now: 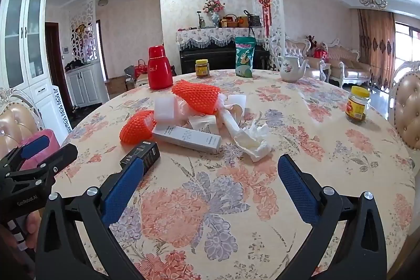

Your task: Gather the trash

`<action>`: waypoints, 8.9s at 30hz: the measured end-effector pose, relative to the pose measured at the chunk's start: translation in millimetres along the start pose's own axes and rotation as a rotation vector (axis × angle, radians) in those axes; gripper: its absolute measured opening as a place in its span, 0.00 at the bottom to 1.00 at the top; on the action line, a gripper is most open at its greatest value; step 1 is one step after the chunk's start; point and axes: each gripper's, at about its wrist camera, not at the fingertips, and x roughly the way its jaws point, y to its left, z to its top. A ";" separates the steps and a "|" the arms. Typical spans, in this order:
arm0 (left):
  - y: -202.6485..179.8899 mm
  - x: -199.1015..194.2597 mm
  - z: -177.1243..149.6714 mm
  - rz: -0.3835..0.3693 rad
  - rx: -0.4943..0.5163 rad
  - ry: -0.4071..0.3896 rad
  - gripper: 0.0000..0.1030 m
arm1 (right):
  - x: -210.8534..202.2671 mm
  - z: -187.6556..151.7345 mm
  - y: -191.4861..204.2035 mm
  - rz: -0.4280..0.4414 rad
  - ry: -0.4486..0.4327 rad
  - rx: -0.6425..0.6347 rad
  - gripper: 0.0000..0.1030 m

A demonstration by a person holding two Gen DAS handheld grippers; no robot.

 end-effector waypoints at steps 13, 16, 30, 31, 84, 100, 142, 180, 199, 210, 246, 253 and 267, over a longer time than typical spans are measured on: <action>-1.5 -2.5 4.3 -0.007 -0.008 0.015 0.96 | 1.2 0.8 -1.3 -0.007 0.004 -0.007 0.93; 2.7 2.6 -1.6 -0.010 -0.008 0.022 0.96 | 1.0 -0.4 1.9 -0.007 0.007 -0.003 0.93; 1.0 4.7 -2.5 -0.019 -0.001 0.023 0.96 | 3.1 1.2 -3.5 -0.005 0.001 0.008 0.93; 0.8 4.7 -2.3 -0.020 0.000 0.023 0.96 | 3.3 1.3 -3.3 -0.005 0.001 0.007 0.93; -6.2 -12.4 -1.4 -0.038 0.020 -0.002 0.96 | -16.3 -2.4 -4.8 -0.020 -0.038 -0.009 0.93; 3.0 1.9 -1.8 -0.067 -0.006 0.037 0.96 | -5.3 0.0 -3.4 -0.032 -0.020 -0.017 0.93; -3.1 208.0 -23.2 -0.076 -0.025 0.515 0.49 | 232.8 13.6 -95.1 -0.056 0.414 0.095 0.54; 167.6 31.8 -44.2 0.146 -0.152 0.193 0.37 | 121.7 -11.6 148.8 0.380 0.266 -0.202 0.20; 357.5 -40.9 -43.9 0.552 -0.284 0.129 0.37 | 152.8 -6.6 380.0 0.760 0.288 -0.451 0.20; 419.8 -7.6 -40.8 0.585 -0.337 0.177 0.38 | 189.3 2.8 464.9 0.850 0.318 -0.461 0.21; 262.0 21.8 -46.7 0.386 -0.268 0.163 0.95 | 158.4 6.2 224.7 0.516 0.194 -0.262 0.70; 196.1 62.8 -38.0 0.256 -0.180 0.226 0.95 | 166.5 10.6 138.1 0.356 0.205 -0.178 0.70; 82.7 153.5 3.7 0.058 -0.023 0.285 0.95 | 231.4 41.4 4.1 0.180 0.276 -0.066 0.75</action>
